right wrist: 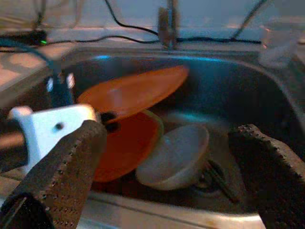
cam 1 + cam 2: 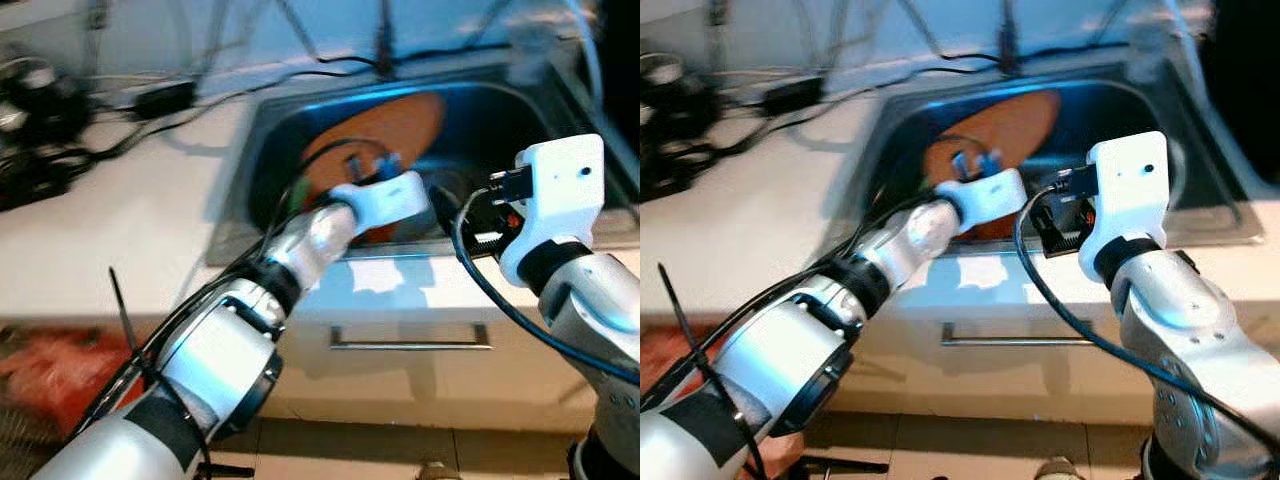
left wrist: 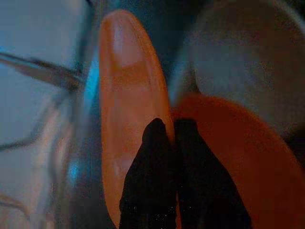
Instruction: Kitchen organization
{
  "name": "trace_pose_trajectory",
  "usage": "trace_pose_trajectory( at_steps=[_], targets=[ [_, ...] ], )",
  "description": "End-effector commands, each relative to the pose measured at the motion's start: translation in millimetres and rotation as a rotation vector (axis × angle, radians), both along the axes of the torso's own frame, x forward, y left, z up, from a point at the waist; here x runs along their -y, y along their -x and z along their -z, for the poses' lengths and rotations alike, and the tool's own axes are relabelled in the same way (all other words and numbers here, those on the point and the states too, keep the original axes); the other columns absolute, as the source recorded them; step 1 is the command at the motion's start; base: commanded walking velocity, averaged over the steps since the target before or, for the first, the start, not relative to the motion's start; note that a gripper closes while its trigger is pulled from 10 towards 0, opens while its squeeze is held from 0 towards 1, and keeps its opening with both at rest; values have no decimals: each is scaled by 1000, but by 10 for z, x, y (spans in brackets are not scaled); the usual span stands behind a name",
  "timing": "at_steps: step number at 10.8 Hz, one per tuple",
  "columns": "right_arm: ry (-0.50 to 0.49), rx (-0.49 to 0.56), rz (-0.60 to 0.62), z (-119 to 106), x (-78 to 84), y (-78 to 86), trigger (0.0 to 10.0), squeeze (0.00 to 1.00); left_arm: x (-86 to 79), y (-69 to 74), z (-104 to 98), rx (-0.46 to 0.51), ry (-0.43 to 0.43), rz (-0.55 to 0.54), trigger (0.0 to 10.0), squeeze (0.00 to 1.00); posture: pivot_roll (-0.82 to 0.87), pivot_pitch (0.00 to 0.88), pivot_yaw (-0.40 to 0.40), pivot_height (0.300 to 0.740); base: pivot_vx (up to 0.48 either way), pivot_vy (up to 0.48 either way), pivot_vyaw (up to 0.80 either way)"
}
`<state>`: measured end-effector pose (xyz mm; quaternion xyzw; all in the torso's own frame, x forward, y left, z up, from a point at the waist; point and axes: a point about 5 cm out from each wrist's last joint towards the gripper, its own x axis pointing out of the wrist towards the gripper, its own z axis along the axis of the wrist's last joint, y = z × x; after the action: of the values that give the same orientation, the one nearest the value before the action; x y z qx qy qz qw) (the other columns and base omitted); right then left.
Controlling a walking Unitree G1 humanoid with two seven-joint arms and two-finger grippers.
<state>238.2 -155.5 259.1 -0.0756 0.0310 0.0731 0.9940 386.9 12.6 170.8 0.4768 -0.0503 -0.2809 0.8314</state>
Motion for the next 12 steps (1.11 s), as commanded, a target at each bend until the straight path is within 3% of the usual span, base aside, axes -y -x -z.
trace_pose_trajectory(
  at_steps=[1, 3, 4, 5, 6, 7, 8, 9, 12],
  targets=[
    [-6, -6, -16, 2, -32, 29, 10000, 0, -106, 92, 349, -137, -66, -3, 5961, 0, -407, 168, 223, 740, 0, 0, 0],
    [8, -73, -30, 101, -34, 90, 10000, 0, -207, 88, 405, -144, -126, -3, 7255, 0, -411, 183, 219, 740, 0, 0, 0],
    [4, -103, -29, 146, -26, 120, 10000, 0, -249, 86, 426, -143, -148, -6, 7490, 0, -413, 189, 215, 740, 0, 0, 0],
    [5, -127, -40, 179, -37, 140, 10000, 0, -276, 81, 434, -148, -150, -14, 7059, 0, -413, 191, 213, 740, 0, 0, 0],
    [7, -142, -49, 195, -47, 154, 10000, 0, -289, 81, 441, -150, -155, -16, 7412, 0, -412, 193, 208, 740, 0, 0, 0],
    [11, -156, -56, 210, -48, 166, 10000, 0, -307, 82, 452, -152, -163, -18, 10000, 0, -412, 193, 208, 740, 0, 0, 0],
    [14, -161, -57, 213, -43, 165, 10000, 0, -318, 80, 455, -156, -162, -20, 10000, 0, -410, 192, 204, 740, 0, 0, 0],
    [14, -163, -61, 211, -45, 160, 10000, 0, -329, 78, 457, -158, -161, -24, 10000, 1000, -411, 188, 203, 740, 0, 0, 0],
    [16, -161, -63, 199, -48, 151, 10000, 0, -336, 76, 455, -159, -158, -25, 10000, 1000, -413, 177, 203, 740, 0, 0, 0]
  ],
)
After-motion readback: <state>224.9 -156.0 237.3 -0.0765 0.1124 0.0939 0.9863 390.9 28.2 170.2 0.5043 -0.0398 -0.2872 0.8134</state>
